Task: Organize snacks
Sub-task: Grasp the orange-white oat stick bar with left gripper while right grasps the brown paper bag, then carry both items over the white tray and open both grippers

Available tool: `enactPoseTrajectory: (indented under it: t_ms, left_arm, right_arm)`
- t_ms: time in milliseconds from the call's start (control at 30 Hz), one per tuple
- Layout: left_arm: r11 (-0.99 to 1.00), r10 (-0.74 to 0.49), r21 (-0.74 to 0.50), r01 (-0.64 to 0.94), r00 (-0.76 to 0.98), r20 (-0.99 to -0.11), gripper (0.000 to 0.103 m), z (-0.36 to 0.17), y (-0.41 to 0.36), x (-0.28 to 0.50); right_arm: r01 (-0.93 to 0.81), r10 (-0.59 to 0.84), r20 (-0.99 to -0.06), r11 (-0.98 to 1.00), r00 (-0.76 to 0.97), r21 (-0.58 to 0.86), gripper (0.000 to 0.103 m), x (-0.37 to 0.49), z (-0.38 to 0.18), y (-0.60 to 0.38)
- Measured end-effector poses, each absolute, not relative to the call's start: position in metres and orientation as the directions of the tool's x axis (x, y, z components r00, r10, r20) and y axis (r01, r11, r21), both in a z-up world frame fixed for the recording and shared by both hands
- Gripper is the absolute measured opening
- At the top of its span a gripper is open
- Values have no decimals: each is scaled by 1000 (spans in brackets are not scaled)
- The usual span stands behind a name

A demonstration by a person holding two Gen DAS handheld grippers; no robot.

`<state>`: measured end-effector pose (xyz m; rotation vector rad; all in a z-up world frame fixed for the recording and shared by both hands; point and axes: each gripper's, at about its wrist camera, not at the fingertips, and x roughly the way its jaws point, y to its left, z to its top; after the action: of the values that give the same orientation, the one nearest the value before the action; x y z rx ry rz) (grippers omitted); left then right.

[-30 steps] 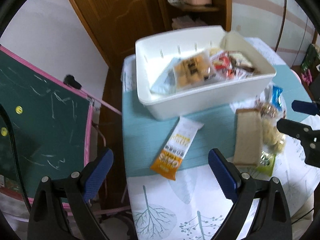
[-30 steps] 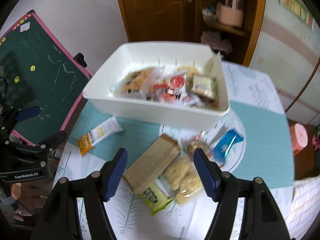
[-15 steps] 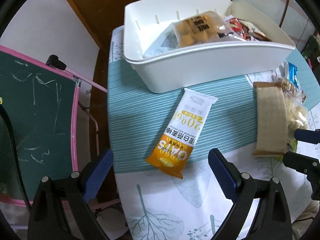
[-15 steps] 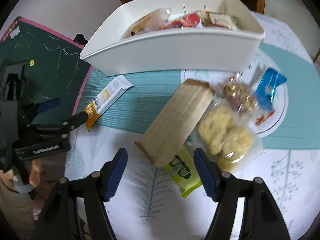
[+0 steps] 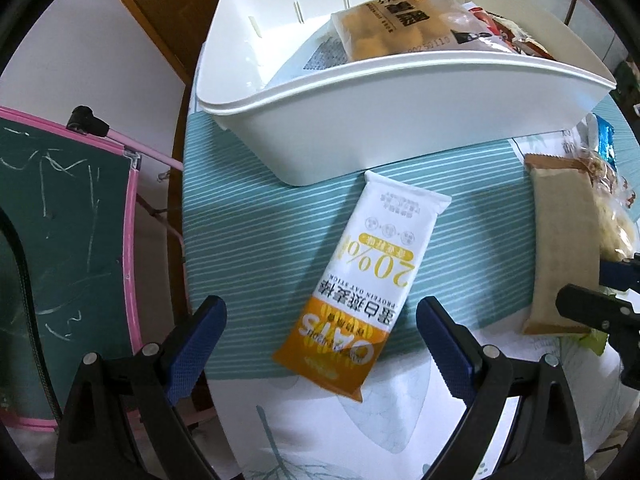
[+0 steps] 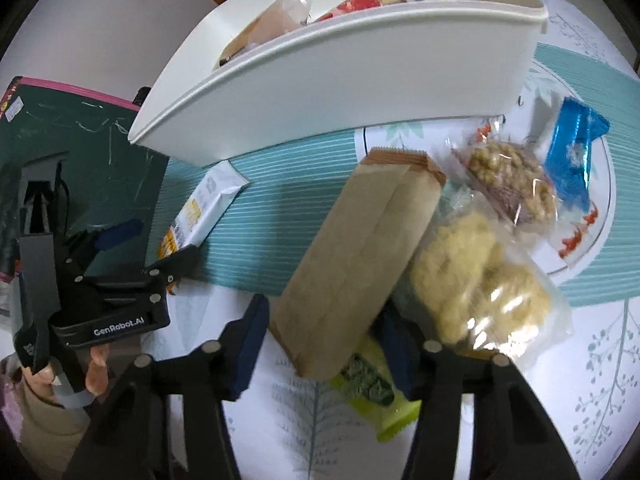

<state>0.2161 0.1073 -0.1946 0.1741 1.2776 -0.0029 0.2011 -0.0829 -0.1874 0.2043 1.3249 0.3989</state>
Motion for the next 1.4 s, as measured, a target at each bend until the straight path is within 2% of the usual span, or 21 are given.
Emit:
enactPoseTrajectory:
  t_ms: [33, 100, 200, 233, 267, 433, 1067, 1267, 1400]
  left_arm:
    - [987, 95, 128, 100, 289, -953, 95, -196, 107, 218]
    - [987, 91, 124, 102, 285, -954, 91, -199, 106, 220]
    - [992, 48, 79, 99, 285, -957, 69, -201, 105, 221]
    - [994, 15, 45, 99, 283, -959, 53, -201, 106, 221]
    - [996, -23, 3, 94, 277, -961, 48, -201, 108, 221]
    - [994, 15, 48, 98, 310, -951, 38, -198, 96, 214]
    - [989, -145, -135, 55, 428, -892, 38, -123, 80, 147]
    - [985, -161, -167, 31, 489, -857, 38, -96, 71, 130]
    - [990, -133, -141, 27, 541, -831, 38, -79, 68, 131]
  right_arm:
    - [-174, 376, -904, 923, 202, 345, 42, 201, -187, -81]
    - [-179, 375, -902, 923, 214, 341, 40, 202, -186, -79]
    - [-194, 378, -891, 922, 250, 336, 33, 203, -182, -78]
    - [-205, 374, -891, 922, 256, 328, 31, 202, -181, -77]
    - [-220, 366, -890, 924, 272, 313, 28, 201, -177, -75]
    - [-280, 355, -877, 921, 325, 270, 13, 193, -164, -70]
    - [-342, 353, -818, 917, 455, 205, 13, 160, -113, -79]
    - [-346, 358, -774, 919, 523, 191, 13, 146, -90, -88]
    - [-344, 348, -744, 924, 571, 169, 13, 142, -76, -93]
